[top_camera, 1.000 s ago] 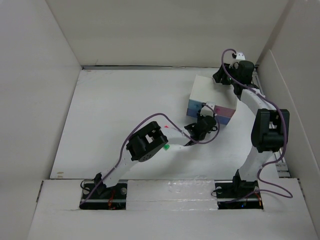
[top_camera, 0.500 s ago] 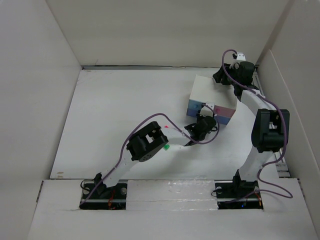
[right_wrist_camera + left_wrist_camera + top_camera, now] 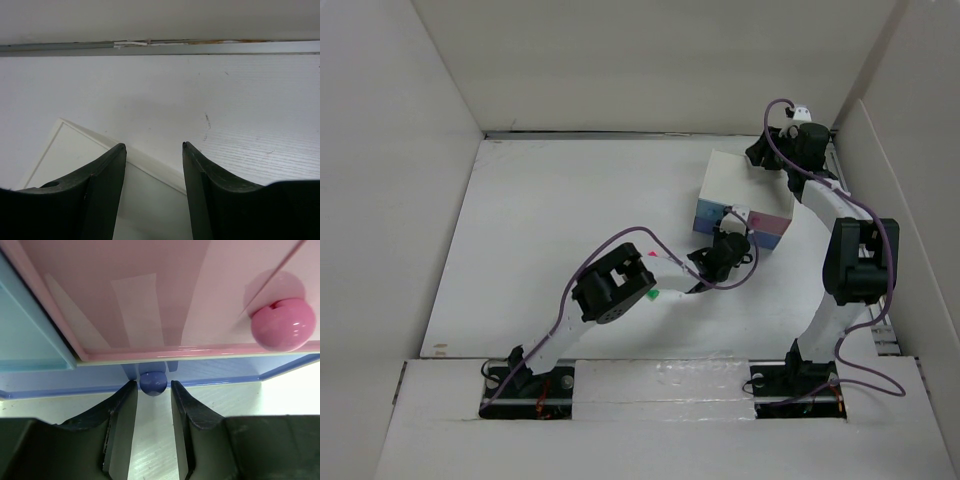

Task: Organize the desk

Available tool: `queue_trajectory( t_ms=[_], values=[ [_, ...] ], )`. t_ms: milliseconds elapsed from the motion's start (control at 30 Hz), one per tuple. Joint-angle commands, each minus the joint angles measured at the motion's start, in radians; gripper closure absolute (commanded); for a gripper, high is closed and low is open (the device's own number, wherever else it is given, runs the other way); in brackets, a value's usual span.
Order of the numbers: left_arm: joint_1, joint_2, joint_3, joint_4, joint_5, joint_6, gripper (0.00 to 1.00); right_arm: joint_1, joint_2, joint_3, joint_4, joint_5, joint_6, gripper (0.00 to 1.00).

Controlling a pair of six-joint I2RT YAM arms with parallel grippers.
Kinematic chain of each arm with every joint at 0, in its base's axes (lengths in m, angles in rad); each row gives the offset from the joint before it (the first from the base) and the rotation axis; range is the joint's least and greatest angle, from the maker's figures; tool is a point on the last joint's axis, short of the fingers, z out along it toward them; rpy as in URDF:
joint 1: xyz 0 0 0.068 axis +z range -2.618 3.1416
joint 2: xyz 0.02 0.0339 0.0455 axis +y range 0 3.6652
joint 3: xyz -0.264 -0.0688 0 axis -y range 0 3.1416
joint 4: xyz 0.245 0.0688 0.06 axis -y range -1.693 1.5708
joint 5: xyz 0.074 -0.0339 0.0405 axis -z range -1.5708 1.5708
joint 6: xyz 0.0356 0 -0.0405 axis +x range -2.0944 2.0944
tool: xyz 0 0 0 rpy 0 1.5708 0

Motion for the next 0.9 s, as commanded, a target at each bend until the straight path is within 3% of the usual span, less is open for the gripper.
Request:
queue_trajectory(
  t_ms=[0, 467, 767, 867],
  values=[
    [0.006, -0.095, -0.009, 0.071, -0.020, 0.016, 0.72, -0.002, 0.002, -0.040, -0.062, -0.039, 0.026, 0.46],
    [0.006, -0.092, 0.008, 0.075, -0.004, 0.031, 0.73, -0.011, 0.008, -0.051, -0.045, -0.048, 0.033, 0.46],
    [0.006, -0.084, 0.028, 0.061, -0.004, 0.033, 0.98, -0.011, 0.019, -0.047, -0.033, -0.057, 0.042, 0.46],
    [0.006, -0.107, -0.004, 0.078, 0.009, 0.024, 1.00, -0.020, 0.031, -0.032, -0.024, -0.060, 0.057, 0.46]
  ],
)
